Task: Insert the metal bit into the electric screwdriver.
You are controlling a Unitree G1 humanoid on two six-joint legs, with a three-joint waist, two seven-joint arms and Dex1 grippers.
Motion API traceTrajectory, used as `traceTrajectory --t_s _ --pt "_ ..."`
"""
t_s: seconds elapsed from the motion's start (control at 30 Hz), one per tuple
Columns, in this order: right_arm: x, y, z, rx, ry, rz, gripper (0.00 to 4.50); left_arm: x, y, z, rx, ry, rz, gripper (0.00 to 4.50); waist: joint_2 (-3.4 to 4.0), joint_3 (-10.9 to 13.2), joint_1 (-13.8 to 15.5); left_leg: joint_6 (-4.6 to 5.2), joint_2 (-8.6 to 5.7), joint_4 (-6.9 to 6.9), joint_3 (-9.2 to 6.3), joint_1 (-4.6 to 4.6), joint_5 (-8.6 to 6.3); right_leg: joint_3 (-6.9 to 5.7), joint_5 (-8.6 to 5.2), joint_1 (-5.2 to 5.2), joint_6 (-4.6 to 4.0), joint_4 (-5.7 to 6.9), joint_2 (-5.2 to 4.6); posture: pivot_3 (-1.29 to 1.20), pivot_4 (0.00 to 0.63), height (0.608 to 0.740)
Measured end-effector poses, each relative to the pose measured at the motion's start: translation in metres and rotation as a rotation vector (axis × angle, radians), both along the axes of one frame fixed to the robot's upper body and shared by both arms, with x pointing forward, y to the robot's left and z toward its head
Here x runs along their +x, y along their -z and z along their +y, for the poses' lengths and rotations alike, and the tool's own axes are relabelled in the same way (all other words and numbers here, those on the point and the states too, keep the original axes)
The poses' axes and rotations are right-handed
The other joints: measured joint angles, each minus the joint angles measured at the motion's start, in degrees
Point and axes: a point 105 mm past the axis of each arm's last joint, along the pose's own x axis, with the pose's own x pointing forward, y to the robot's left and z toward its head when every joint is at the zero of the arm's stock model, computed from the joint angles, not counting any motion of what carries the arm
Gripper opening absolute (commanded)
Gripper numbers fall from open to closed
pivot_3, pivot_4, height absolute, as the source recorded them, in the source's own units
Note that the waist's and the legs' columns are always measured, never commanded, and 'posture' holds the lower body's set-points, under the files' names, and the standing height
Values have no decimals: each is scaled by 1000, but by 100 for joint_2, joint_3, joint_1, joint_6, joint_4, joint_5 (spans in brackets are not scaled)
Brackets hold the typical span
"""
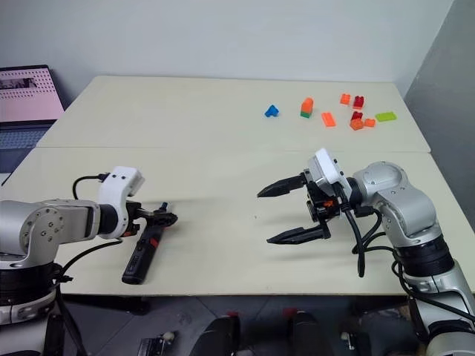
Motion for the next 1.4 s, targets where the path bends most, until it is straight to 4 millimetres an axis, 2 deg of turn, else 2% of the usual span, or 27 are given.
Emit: traceTrajectory --t_s 0.43,0.63,0.77,1.0,1.2,1.4 --pt "2 6 -4 -18 11 18 4486 10 8 -1 10 -42 36 4500 0 0 2 -9 -2 1 0 0 5 1 7 -1 -6 2 -2 0 150 740" --pt "2 2 -3 -19 11 2 4486 13 12 -5 3 -52 49 4500 -1 0 1 -11 -2 2 0 0 6 1 8 -1 -6 2 -2 0 150 740" --pt "10 -4 -6 -45 41 -62 4486 15 13 -6 5 -54 52 4500 -1 0 2 -14 -3 2 0 0 9 1 8 -1 -3 3 -2 0 150 740" --pt "19 -7 -12 -57 76 -72 4486 17 13 -5 8 -60 55 4500 -1 -1 2 -17 -2 2 0 1 10 2 12 -1 -9 4 -2 0 150 740" --pt "19 -9 -12 -53 79 -77 4500 17 14 -4 14 -65 56 3434 -1 0 2 -18 -3 2 0 0 11 1 12 -1 -8 4 -2 0 150 740" --pt "19 -9 -12 -54 79 -77 4500 18 13 -2 22 -76 55 2136 -1 -1 2 -19 -5 2 0 -1 11 2 12 -1 -8 3 -4 0 150 740"
